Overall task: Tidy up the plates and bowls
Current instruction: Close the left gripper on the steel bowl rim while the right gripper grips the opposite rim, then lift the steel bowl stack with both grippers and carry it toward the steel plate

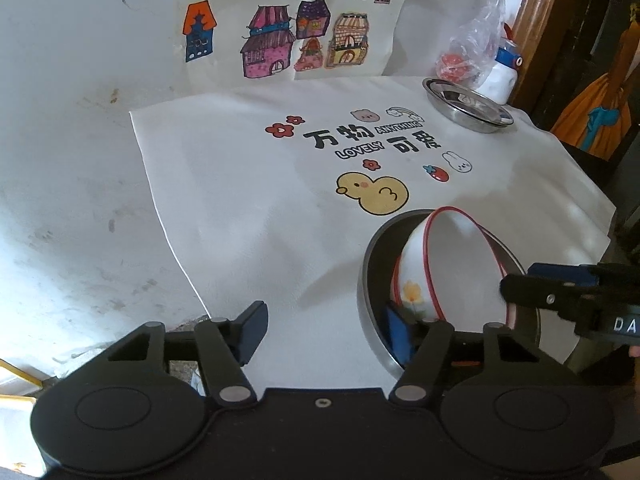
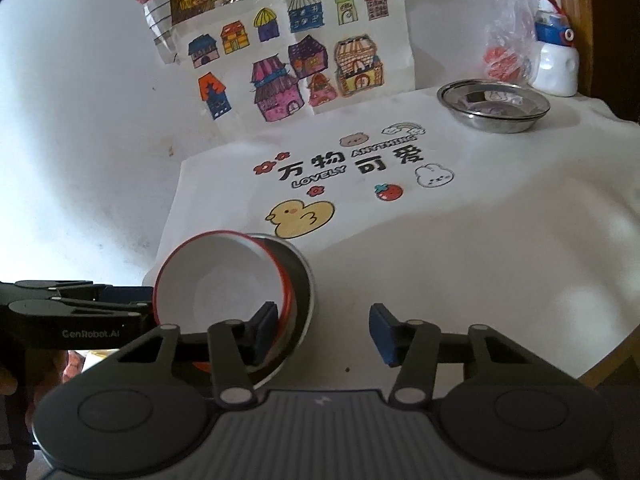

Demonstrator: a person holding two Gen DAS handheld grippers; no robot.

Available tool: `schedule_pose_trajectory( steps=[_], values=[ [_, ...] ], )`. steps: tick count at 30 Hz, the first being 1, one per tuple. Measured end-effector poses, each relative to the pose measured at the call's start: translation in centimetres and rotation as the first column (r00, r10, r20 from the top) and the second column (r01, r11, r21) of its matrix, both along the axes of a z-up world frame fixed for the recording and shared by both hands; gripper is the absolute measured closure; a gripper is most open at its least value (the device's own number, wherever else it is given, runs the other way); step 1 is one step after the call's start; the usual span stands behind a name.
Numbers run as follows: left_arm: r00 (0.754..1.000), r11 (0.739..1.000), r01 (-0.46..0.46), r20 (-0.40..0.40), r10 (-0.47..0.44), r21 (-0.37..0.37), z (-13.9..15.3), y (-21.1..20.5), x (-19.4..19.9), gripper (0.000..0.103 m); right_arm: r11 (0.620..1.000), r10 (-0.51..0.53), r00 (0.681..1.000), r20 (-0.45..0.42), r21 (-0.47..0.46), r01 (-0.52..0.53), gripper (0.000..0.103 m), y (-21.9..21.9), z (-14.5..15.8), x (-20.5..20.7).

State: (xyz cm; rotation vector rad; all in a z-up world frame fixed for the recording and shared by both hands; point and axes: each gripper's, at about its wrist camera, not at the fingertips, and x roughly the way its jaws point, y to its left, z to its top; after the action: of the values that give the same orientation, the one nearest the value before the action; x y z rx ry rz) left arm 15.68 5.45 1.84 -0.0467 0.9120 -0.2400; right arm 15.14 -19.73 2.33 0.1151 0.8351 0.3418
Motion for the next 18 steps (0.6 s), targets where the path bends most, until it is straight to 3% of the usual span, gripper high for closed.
schedule_pose_trajectory(
  steps=[9, 18],
  values=[
    [1.0, 1.0, 0.003, -0.004, -0.003, -0.003, -0.1, -0.1, 0.2, 0.04, 0.997, 0.027, 1.0, 0.0, -0.066, -0.027, 0.055, 0.4, 0.9, -0.2],
    [1.0, 1.0, 0.007, -0.007, -0.007, -0.007, -0.3, -0.2, 0.2, 0.04, 0.989, 0.084, 0.993, -0.087, -0.117, -0.094, 0.06, 0.8, 1.3, 0.8]
  ],
)
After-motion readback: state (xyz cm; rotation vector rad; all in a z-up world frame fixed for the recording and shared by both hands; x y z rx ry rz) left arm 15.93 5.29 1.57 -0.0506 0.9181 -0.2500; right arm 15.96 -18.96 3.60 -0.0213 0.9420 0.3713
